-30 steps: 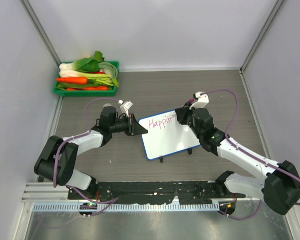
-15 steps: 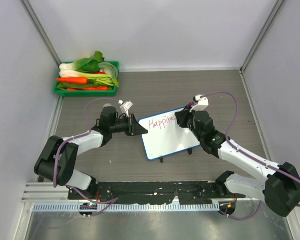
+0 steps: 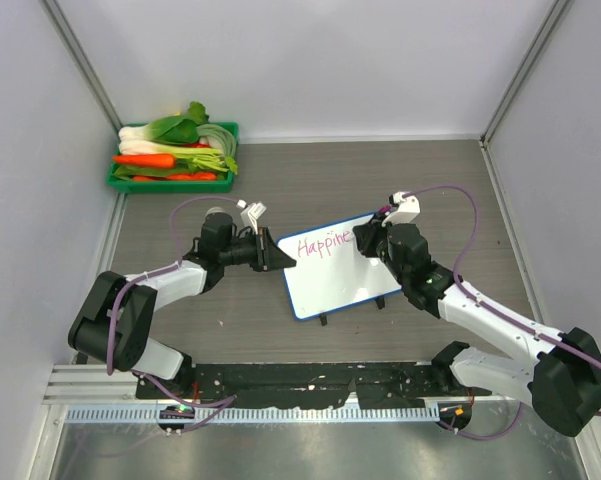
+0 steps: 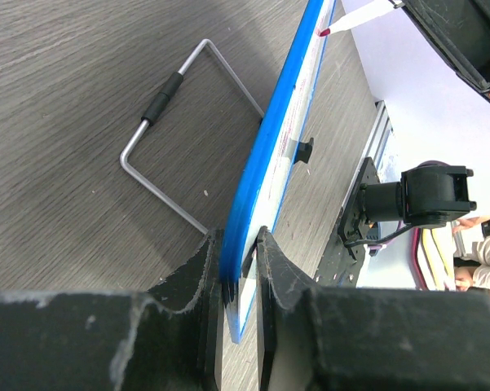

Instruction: Write a sentence on the whiteboard

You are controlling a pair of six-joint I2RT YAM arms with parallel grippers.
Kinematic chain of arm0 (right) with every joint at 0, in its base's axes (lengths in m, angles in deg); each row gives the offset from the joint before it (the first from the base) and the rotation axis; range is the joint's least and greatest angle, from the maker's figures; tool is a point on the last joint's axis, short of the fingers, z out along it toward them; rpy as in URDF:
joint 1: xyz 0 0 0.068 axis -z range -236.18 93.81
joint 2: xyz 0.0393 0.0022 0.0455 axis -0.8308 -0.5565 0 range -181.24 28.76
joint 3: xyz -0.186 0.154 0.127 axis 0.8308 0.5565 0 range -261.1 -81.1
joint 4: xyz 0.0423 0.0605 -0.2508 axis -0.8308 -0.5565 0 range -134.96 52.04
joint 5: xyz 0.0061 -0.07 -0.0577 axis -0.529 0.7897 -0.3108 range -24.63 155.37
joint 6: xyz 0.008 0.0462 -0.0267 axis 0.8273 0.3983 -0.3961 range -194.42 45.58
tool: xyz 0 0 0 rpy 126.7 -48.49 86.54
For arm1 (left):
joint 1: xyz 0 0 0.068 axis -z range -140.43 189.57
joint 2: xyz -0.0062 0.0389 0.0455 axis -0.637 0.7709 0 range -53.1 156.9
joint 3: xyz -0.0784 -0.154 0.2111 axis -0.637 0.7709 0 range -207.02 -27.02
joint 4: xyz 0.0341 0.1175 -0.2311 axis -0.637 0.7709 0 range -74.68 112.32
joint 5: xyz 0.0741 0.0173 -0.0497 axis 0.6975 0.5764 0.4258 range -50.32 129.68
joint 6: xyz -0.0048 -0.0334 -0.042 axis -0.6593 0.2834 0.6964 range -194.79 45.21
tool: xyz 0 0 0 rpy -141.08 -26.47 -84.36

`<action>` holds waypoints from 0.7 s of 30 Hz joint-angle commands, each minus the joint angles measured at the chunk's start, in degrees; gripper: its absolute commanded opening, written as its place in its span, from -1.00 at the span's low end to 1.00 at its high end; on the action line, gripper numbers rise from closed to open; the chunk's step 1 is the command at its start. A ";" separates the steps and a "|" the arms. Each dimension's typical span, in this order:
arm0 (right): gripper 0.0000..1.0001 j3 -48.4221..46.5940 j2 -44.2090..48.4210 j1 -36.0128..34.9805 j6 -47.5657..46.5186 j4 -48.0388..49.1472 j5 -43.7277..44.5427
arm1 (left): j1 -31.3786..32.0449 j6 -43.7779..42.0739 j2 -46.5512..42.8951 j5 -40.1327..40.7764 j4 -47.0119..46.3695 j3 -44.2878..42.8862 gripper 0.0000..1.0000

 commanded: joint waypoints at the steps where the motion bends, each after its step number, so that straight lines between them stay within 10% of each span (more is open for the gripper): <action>1: -0.97 -1.24 0.55 0.19 -0.79 -0.83 3.33 | 0.09 -5.27 0.89 5.49 3.12 -0.32 -1.00; 21: -0.97 -6.17 0.64 1.42 -1.49 -0.66 4.47 | 0.09 -5.10 0.63 5.49 3.12 -0.32 -1.00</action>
